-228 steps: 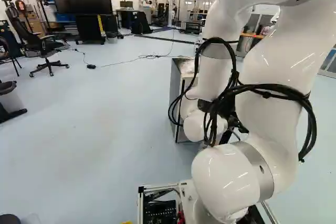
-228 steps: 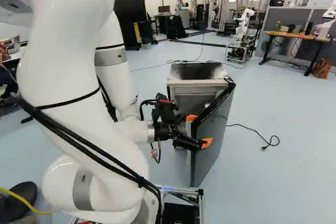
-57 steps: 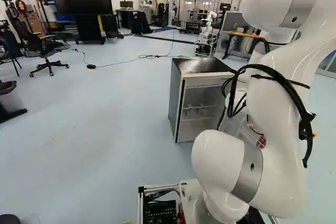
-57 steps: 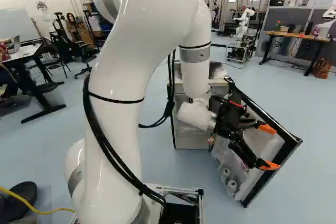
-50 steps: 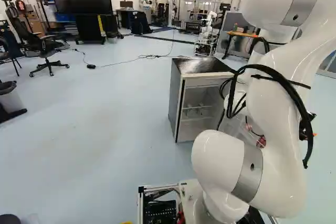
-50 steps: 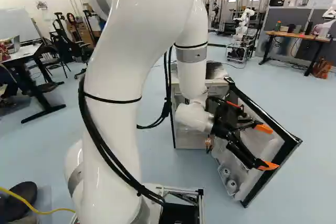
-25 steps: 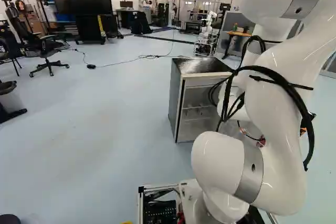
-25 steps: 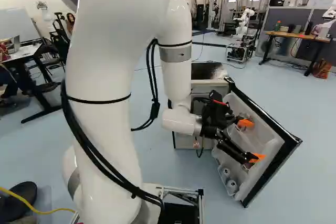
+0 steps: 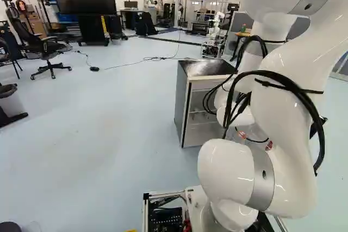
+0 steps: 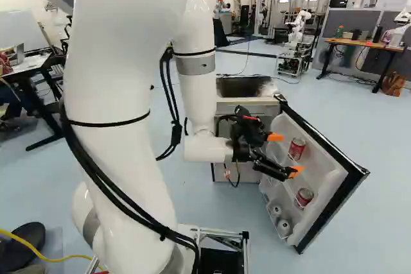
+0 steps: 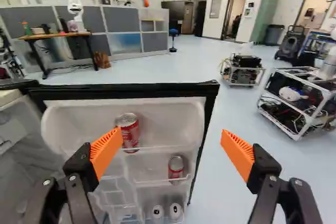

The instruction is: Grab a drink from the fridge

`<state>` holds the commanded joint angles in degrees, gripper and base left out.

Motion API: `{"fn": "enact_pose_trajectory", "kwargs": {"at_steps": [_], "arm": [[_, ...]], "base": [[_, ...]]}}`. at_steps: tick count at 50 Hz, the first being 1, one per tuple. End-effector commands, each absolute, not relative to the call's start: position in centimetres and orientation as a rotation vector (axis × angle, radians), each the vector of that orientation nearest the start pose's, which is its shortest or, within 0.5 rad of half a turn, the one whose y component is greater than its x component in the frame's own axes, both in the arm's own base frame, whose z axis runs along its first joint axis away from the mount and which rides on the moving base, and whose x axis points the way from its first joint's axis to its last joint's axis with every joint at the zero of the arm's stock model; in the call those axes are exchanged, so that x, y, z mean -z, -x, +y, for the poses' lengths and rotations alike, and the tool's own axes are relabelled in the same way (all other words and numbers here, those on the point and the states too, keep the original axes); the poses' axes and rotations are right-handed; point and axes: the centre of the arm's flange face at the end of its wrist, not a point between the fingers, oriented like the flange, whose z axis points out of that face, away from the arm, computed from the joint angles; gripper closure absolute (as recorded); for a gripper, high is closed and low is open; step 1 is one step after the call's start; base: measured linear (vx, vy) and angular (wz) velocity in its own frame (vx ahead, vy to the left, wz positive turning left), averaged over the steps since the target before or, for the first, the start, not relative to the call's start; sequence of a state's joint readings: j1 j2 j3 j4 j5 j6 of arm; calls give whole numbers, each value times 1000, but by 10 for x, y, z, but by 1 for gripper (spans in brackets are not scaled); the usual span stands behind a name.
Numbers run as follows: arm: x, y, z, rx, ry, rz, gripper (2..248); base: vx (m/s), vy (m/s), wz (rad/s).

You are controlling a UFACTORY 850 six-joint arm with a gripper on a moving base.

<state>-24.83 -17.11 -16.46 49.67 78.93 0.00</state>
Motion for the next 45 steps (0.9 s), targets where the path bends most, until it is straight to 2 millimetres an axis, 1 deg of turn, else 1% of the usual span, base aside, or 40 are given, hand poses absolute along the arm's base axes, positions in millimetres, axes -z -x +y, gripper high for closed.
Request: {"fn": "enact_pose_trajectory", "kwargs": {"at_steps": [8, 13, 26, 45], "arm": [[-290, -269, -183, -1327, -1639, -1134, 3], [-287, -275, -181, -1333, -1662, -1117, 3], [-273, -289, -180, -1316, -1698, -1097, 3], [-251, -298, -181, -1272, -1737, -1080, 3]], "base": [[0, 0, 0], [0, 0, 0], [0, 0, 0], [0, 0, 0]]}}
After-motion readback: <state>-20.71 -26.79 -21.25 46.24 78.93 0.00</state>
